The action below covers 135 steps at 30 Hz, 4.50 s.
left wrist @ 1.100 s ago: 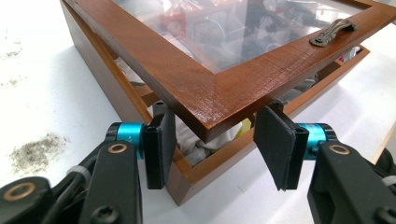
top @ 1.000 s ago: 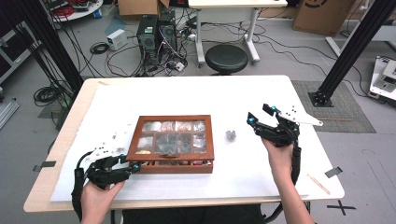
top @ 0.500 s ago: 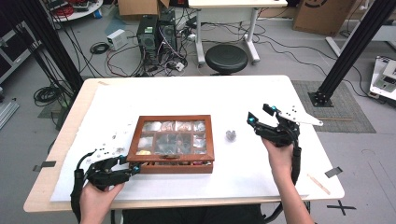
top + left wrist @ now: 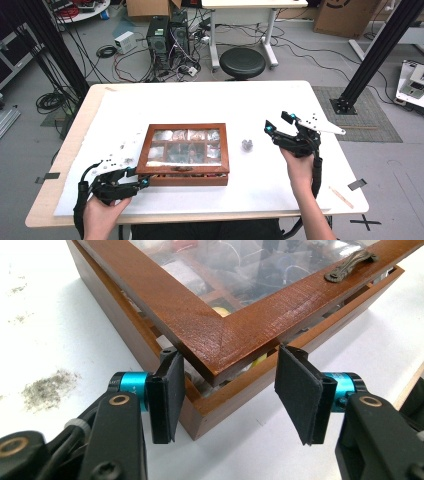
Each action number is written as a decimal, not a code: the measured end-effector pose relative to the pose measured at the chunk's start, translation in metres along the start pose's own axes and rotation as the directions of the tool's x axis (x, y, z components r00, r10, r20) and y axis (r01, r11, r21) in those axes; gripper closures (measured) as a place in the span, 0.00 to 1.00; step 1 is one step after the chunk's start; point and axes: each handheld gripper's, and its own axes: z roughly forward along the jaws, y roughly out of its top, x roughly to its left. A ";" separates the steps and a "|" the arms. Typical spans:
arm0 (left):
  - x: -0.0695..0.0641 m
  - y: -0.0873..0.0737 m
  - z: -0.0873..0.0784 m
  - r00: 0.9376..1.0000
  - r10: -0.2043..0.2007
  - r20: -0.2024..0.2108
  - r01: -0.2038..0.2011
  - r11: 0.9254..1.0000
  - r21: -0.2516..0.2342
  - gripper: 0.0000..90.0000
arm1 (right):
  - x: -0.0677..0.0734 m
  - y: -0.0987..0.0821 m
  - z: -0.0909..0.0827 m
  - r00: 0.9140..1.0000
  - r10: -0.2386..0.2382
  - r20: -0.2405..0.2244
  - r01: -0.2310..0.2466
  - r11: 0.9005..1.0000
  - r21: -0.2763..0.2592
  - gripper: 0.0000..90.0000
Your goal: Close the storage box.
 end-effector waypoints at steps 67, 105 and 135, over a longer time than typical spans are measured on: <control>0.027 0.088 -0.020 0.978 0.179 -0.104 -0.206 0.891 -0.405 0.27 | -0.015 0.002 -0.011 0.999 0.045 0.011 -0.045 0.999 -0.008 0.23; 0.022 0.082 -0.016 0.976 0.202 -0.081 -0.217 0.885 -0.411 0.27 | -0.016 -0.007 -0.010 0.999 0.025 -0.030 -0.025 1.000 0.016 0.23; 0.024 0.086 -0.012 0.978 0.194 -0.075 -0.208 0.887 -0.412 0.27 | -0.019 -0.029 0.007 0.998 0.005 -0.057 -0.001 0.997 0.078 0.23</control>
